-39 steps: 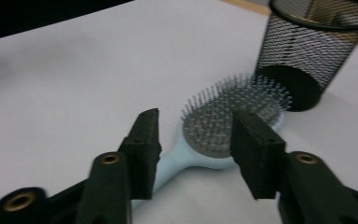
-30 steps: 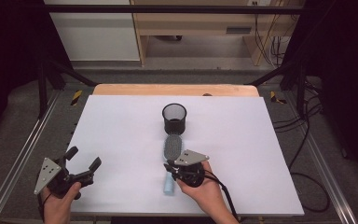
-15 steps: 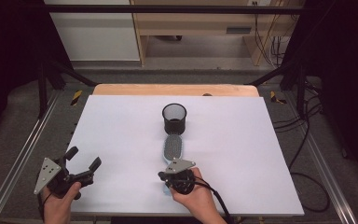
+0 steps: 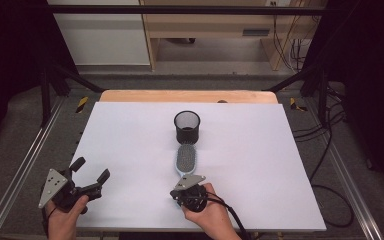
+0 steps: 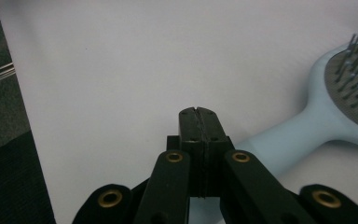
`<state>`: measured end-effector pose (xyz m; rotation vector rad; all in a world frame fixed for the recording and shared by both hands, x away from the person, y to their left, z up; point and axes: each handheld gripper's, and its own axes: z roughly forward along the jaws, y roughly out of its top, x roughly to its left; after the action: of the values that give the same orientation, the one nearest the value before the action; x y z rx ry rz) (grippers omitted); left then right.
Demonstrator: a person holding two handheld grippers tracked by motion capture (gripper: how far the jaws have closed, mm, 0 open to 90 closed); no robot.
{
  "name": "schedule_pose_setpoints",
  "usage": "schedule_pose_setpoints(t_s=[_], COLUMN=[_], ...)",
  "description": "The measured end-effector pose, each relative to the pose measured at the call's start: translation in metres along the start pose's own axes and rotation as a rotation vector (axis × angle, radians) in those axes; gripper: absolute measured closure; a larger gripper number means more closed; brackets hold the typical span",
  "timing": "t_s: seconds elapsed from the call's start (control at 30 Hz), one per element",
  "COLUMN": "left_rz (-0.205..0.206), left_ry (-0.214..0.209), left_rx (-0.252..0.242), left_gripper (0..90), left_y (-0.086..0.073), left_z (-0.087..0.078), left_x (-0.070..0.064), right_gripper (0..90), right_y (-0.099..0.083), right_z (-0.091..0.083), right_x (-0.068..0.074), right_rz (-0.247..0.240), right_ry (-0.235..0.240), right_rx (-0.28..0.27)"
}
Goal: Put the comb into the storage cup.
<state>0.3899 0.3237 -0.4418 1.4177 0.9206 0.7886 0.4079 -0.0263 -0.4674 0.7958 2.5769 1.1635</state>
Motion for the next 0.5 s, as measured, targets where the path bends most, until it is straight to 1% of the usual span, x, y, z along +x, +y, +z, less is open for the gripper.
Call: schedule_pose_setpoints(t_s=[0.07,0.1,0.13,0.2,0.23,0.27,0.33,0.37,0.4,0.43,0.5], left_rz=[0.001,-0.005,-0.005,-0.003,-0.001,-0.002,-0.003,-0.010,-0.010,-0.010,-0.011], left_ry=[0.000,-0.007,-0.008,-0.008,-0.002,-0.002,-0.002,-0.008,-0.009,-0.009,-0.010], left_rx=[0.002,0.004,0.004,0.003,0.002,0.001,0.002,0.001,0.001,0.001,0.000], left_gripper=[2.6,2.6,2.6,2.6,2.6,2.6,2.6,2.6,2.6,2.6,2.6], left_y=[-0.0001,-0.0006,-0.0006,-0.0005,-0.0003,-0.0003,-0.0003,-0.0005,-0.0005,-0.0005,-0.0005], left_z=[0.0004,0.0012,0.0013,0.0010,0.0005,0.0005,0.0004,0.0008,0.0008,0.0009,0.0010], left_x=[-0.0001,-0.0003,-0.0004,-0.0005,-0.0002,-0.0001,0.0001,0.0002,0.0003,0.0002,0.0000], right_gripper=[90.0,90.0,90.0,90.0,90.0,90.0,90.0,90.0,90.0,90.0,90.0], right_y=[0.0019,0.0031,0.0040,0.0061,0.0069,0.0071,0.0067,0.0044,0.0037,0.0021,-0.0022], right_z=[0.0010,0.0015,0.0022,0.0034,0.0036,0.0033,0.0027,0.0008,-0.0002,-0.0025,-0.0061], right_x=[0.0019,0.0033,0.0043,0.0078,0.0094,0.0101,0.0099,0.0079,0.0073,0.0059,0.0028], right_rz=[0.009,0.009,0.001,-0.018,-0.027,-0.030,-0.025,-0.015,-0.015,-0.024,-0.014], right_ry=[0.003,-0.001,-0.003,-0.016,-0.026,-0.041,-0.044,-0.052,-0.059,-0.070,-0.083], right_rx=[0.022,0.040,0.053,0.099,0.124,0.137,0.140,0.151,0.154,0.168,0.168])
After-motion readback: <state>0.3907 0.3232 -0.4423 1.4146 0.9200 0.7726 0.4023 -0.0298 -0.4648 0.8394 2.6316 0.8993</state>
